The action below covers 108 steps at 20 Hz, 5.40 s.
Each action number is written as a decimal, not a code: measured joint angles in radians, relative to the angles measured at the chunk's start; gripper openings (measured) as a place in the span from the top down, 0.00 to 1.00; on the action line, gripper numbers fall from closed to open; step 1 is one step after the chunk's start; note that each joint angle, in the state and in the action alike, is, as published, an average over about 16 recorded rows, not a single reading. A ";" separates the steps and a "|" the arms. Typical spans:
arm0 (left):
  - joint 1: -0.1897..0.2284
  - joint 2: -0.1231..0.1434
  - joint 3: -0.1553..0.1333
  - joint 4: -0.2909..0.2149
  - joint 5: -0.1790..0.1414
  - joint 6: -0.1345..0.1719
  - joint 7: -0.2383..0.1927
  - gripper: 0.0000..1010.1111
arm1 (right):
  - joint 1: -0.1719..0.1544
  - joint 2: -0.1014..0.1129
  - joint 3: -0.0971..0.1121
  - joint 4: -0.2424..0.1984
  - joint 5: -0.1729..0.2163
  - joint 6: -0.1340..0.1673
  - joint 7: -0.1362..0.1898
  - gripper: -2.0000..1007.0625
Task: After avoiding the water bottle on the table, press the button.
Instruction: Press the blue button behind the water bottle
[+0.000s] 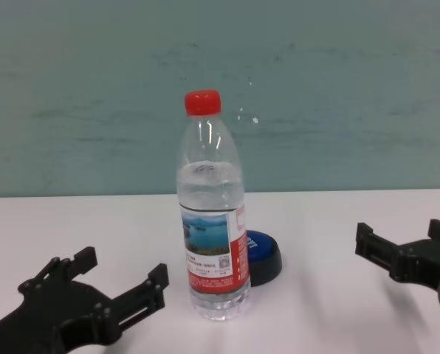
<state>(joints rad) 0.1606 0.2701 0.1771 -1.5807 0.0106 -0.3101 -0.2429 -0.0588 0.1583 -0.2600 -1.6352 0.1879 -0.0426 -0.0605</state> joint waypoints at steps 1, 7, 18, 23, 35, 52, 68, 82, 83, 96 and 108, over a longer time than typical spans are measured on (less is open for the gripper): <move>-0.002 -0.002 0.002 0.001 0.001 0.001 0.001 0.00 | 0.000 0.000 0.000 0.000 0.000 0.000 0.000 0.00; -0.013 -0.010 0.012 0.007 0.010 0.006 0.007 0.00 | 0.000 0.000 0.000 0.000 0.000 0.000 0.000 0.00; -0.035 -0.026 0.036 0.020 0.030 0.010 0.017 0.00 | 0.000 0.000 0.000 0.000 0.000 0.000 0.000 0.00; -0.044 -0.034 0.046 0.027 0.040 0.012 0.023 0.00 | 0.000 0.000 0.000 0.000 0.000 0.000 0.000 0.00; -0.073 -0.055 0.064 0.052 0.060 0.018 0.039 0.00 | 0.000 0.000 0.000 0.000 0.000 0.000 0.000 0.00; -0.105 -0.074 0.078 0.084 0.075 0.023 0.051 0.00 | 0.000 0.000 0.000 0.000 0.000 0.000 0.000 0.00; -0.116 -0.076 0.075 0.095 0.070 0.026 0.049 0.00 | 0.000 0.000 0.000 0.000 0.000 0.000 0.000 0.00; -0.097 -0.053 0.062 0.070 0.043 0.039 0.029 0.00 | 0.000 0.000 0.000 0.000 0.000 0.000 0.000 0.00; -0.095 -0.051 0.060 0.067 0.040 0.040 0.028 0.00 | 0.000 0.000 0.000 0.000 0.000 0.000 0.000 0.00; -0.057 -0.012 0.018 0.020 -0.015 0.060 0.002 0.00 | 0.000 0.000 0.000 0.000 0.000 0.000 0.000 0.00; -0.046 0.002 -0.022 0.008 -0.048 0.073 0.001 0.00 | 0.000 0.000 0.000 0.000 0.000 0.000 0.000 0.00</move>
<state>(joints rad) 0.1146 0.2725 0.1549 -1.5727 -0.0371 -0.2371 -0.2423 -0.0588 0.1582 -0.2600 -1.6352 0.1879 -0.0426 -0.0605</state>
